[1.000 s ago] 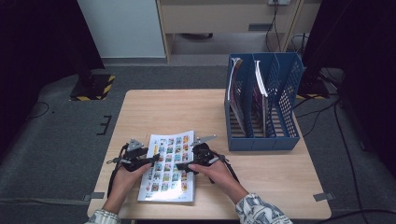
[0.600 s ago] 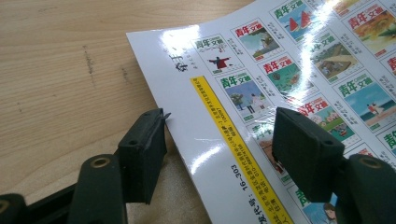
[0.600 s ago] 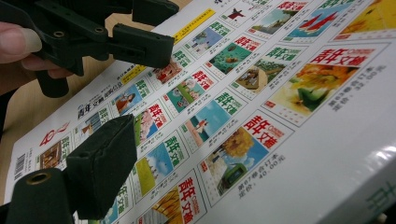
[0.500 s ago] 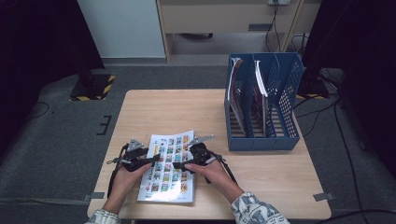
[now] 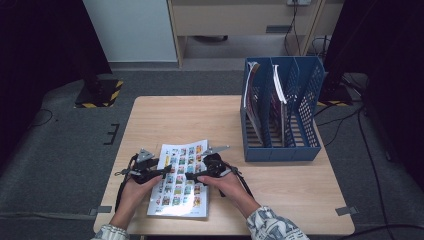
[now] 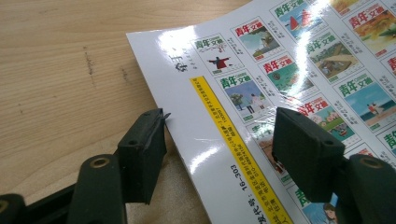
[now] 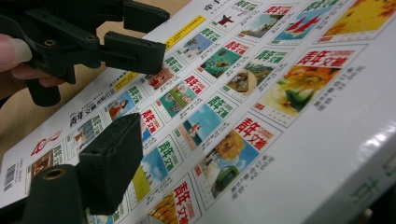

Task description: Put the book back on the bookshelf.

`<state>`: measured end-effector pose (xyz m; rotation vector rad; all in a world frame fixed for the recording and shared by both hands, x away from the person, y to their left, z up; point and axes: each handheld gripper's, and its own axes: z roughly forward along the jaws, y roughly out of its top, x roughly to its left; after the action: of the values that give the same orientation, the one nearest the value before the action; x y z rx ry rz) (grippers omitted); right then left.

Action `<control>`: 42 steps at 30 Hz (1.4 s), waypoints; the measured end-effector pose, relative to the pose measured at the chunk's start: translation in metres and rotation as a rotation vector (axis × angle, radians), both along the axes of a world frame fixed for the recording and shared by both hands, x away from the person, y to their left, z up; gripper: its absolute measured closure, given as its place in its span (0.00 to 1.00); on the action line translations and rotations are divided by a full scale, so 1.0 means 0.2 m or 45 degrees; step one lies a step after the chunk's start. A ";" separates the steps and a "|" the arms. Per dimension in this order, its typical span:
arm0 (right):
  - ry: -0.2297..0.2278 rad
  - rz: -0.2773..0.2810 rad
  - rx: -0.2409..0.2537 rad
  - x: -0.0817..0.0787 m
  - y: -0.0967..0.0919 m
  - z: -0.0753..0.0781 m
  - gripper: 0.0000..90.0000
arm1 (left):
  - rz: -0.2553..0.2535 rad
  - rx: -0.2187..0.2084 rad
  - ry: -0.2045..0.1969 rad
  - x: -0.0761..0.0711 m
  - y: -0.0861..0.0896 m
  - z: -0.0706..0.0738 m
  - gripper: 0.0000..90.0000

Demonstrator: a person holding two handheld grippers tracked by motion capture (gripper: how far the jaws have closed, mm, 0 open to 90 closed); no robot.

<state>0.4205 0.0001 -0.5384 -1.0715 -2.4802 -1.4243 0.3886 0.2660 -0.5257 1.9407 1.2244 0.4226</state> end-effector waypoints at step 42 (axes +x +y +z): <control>0.129 -0.114 0.070 0.04 0.08 0.13 0.70 | 0.028 -0.025 0.013 0.00 0.02 0.02 0.38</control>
<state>0.4289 0.0163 -0.5116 -1.2254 -2.3377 -1.4150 0.3882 0.2696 -0.5216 1.9161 1.2530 0.4111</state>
